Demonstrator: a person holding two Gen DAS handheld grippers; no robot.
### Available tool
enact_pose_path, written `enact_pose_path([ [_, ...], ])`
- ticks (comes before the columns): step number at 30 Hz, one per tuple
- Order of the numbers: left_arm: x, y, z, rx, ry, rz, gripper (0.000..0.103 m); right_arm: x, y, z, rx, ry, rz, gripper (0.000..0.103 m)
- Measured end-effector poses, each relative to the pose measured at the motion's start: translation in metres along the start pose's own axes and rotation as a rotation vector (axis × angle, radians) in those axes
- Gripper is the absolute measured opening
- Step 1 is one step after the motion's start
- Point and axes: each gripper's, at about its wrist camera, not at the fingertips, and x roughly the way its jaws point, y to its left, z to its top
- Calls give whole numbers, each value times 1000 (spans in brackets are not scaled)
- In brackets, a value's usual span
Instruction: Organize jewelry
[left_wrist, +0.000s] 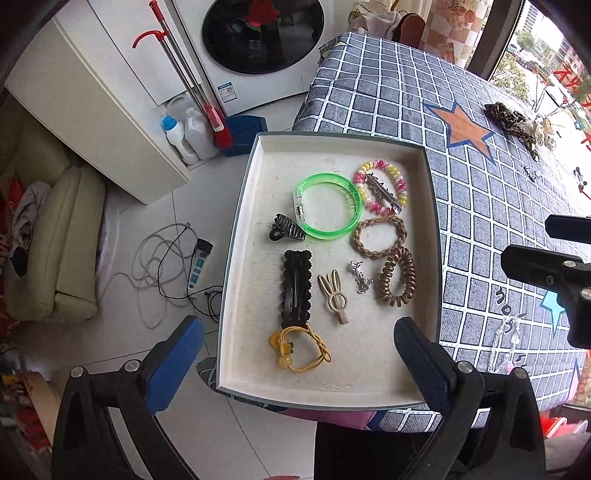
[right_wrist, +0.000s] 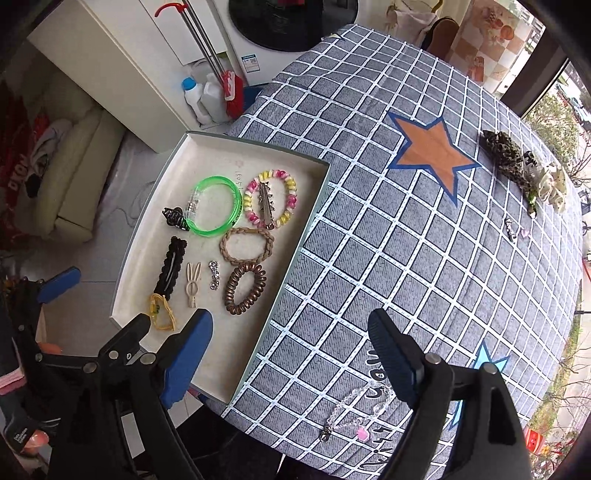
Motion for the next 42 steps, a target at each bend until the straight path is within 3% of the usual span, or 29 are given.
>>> enact_pose_path([
  [10,-36,10,1,-18,-21,-3,103,-38,11,-7,-10,-77,-39,89],
  [42,-52,14,-8,-22,-17,-2,103,-47,20,-18,-49,-37,-66,90],
])
